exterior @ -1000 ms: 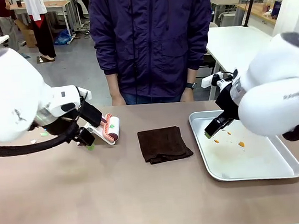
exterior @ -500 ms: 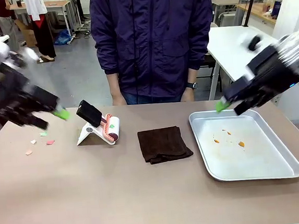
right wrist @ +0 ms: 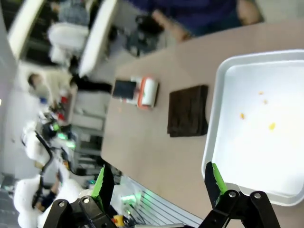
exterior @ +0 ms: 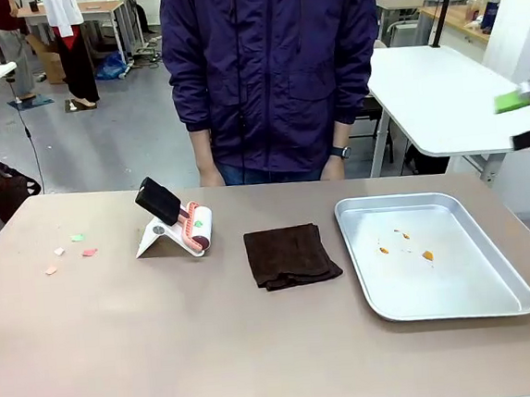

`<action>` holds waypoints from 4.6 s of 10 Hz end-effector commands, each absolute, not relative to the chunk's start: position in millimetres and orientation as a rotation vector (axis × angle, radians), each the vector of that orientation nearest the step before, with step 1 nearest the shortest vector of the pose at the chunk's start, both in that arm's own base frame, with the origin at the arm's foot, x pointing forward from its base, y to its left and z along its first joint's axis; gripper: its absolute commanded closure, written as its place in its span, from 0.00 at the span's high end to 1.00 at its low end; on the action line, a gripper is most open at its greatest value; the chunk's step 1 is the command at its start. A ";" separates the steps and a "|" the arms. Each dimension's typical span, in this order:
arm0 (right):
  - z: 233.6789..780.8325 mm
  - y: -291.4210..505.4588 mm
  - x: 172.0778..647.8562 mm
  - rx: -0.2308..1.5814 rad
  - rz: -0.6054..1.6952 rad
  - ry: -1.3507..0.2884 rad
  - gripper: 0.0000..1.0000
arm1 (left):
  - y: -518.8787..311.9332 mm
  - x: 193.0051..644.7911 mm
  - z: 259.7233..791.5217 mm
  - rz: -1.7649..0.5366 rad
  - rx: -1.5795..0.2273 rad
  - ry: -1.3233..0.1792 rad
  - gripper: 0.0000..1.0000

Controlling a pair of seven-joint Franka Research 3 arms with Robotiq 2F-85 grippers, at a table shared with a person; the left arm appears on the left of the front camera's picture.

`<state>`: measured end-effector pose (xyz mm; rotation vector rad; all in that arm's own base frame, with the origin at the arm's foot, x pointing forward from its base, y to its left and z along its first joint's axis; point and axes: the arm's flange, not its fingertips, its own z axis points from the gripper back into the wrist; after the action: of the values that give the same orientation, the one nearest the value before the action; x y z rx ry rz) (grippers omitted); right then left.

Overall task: Clean the surface of the table.
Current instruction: Hold the Lint Roller with your left hand and the towel with your right hand.

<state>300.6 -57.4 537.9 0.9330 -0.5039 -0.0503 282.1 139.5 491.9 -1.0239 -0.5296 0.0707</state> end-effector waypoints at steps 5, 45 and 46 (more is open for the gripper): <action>375.7 -136.1 241.4 1.202 -0.287 -0.487 1.00 | 134.0 272.8 397.4 0.319 -1.221 -0.616 1.00; 315.3 316.6 500.9 0.074 0.218 -0.150 1.00 | -105.2 518.6 404.6 0.051 -0.538 -0.185 1.00; 308.6 320.8 502.0 0.043 0.208 -0.139 1.00 | -107.4 520.2 403.2 0.064 -0.530 -0.192 1.00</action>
<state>495.7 306.3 310.0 0.0907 -0.1436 0.2395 515.5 -100.5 398.2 -0.5510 -0.1860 0.0396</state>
